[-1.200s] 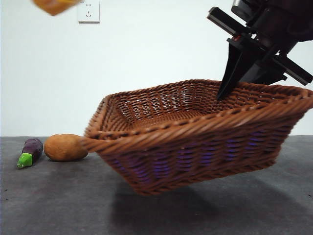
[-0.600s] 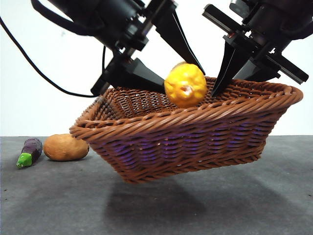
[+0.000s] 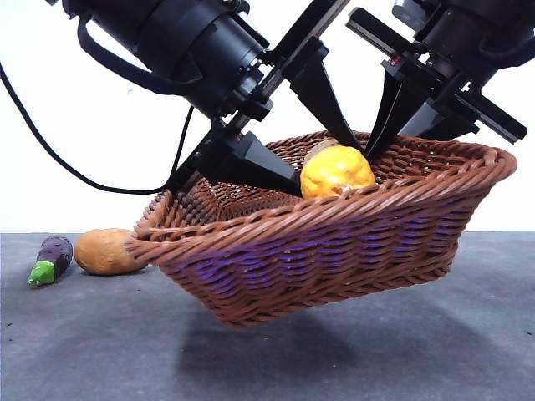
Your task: Help me put the vegetables on the table into the basket
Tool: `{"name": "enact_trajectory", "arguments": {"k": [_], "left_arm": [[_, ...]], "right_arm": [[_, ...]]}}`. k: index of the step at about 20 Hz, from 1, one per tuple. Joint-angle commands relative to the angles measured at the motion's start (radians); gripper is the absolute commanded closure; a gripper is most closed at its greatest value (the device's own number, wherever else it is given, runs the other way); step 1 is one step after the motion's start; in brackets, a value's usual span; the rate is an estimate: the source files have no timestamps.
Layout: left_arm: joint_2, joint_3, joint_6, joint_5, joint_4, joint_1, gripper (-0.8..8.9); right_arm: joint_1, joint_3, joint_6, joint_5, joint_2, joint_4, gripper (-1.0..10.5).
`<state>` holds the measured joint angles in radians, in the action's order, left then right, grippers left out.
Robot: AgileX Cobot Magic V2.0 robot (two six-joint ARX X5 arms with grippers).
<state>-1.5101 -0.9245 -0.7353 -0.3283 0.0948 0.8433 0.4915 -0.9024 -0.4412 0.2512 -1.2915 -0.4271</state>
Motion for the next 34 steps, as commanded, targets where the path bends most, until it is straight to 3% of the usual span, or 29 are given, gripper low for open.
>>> {"name": "enact_trajectory", "arguments": {"k": [1, 9, 13, 15, 19, 22, 26, 29, 34], "left_arm": [[-0.011, -0.001, 0.000, -0.014, -0.006, 0.000, 3.68], [0.034, -0.001, 0.037, -0.074, 0.024, -0.023, 3.68], [0.186, -0.001, 0.138, -0.071, 0.124, -0.092, 3.68], [0.288, -0.001, 0.264, -0.059, 0.217, -0.162, 3.68], [0.441, -0.004, 0.679, 0.083, 0.369, -0.343, 3.68], [0.430, -0.069, 0.975, 0.142, 0.439, -0.472, 3.68], [0.307, -0.190, 1.360, 0.241, 0.515, -0.552, 3.68], [0.161, -0.232, 1.490, 0.243, 0.507, -0.600, 3.68], [-0.088, -0.282, 1.552, 0.243, 0.480, -0.651, 3.68]], "right_arm": [[0.002, 0.006, -0.010, 0.010, 0.000, 0.008, 9.6], [-0.002, 0.006, 0.011, 0.009, 0.000, 0.008, 9.6], [-0.014, 0.006, 0.029, 0.006, 0.000, 0.008, 9.6], [-0.022, 0.006, 0.035, 0.014, 0.000, 0.007, 9.6], [-0.028, 0.006, 0.054, 0.056, 0.000, 0.007, 9.6], [-0.028, 0.006, 0.081, 0.079, 0.002, 0.002, 9.6], [-0.028, 0.006, 0.139, 0.091, 0.033, -0.012, 9.6], [-0.037, 0.006, 0.177, 0.095, 0.094, -0.016, 9.6], [-0.116, 0.006, 0.201, 0.133, 0.222, -0.024, 9.6]]}}
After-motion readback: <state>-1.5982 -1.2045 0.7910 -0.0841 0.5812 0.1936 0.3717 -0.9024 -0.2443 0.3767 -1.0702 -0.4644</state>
